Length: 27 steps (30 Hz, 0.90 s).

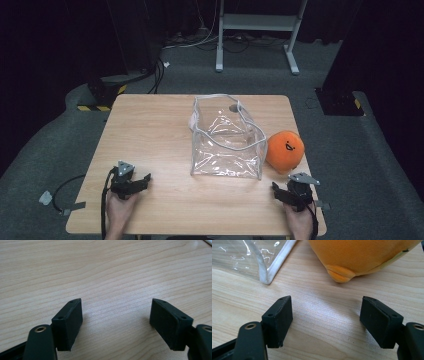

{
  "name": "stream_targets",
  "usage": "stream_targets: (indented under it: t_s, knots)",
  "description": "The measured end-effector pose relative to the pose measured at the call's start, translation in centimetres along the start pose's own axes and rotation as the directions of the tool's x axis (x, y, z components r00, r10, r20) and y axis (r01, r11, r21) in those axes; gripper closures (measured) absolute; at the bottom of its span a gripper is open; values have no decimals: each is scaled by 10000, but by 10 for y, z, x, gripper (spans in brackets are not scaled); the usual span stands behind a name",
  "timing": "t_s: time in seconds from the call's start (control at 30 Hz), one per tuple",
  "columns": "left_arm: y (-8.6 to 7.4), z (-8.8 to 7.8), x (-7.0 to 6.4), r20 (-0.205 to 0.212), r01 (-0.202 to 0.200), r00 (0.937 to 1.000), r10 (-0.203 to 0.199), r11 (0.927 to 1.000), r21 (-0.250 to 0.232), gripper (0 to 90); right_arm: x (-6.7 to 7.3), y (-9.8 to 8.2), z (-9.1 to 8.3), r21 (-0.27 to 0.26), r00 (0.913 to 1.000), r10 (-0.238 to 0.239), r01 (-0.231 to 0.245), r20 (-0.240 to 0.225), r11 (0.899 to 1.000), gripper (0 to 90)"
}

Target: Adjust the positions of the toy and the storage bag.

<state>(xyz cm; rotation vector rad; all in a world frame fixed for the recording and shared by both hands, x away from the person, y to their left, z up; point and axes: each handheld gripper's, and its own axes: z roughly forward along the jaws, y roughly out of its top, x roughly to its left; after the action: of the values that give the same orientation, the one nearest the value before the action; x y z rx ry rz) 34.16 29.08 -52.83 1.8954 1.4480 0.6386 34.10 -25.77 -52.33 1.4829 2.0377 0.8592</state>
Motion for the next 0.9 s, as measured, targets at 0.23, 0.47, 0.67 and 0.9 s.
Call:
stream_targets:
  t_s: [0.23,0.47,0.67,0.9]
  knots:
    - [0,0,1,131,7,9999,-7,10000,25,242,1,1,1,54,10000,13,-12,-39,10000,223]
    - [1,2,0,325,184,9993,-186,9998,70,181,1,1,2,120,9997,-172,174,-198,9998,185]
    - [2,2,-1,246,87,9997,-90,9999,105,174,0,4,1,384,9994,-209,220,-279,9990,197]
    - [1,1,0,379,145,9992,-149,9998,109,161,5,1,-2,221,9990,-321,328,-314,9992,277]
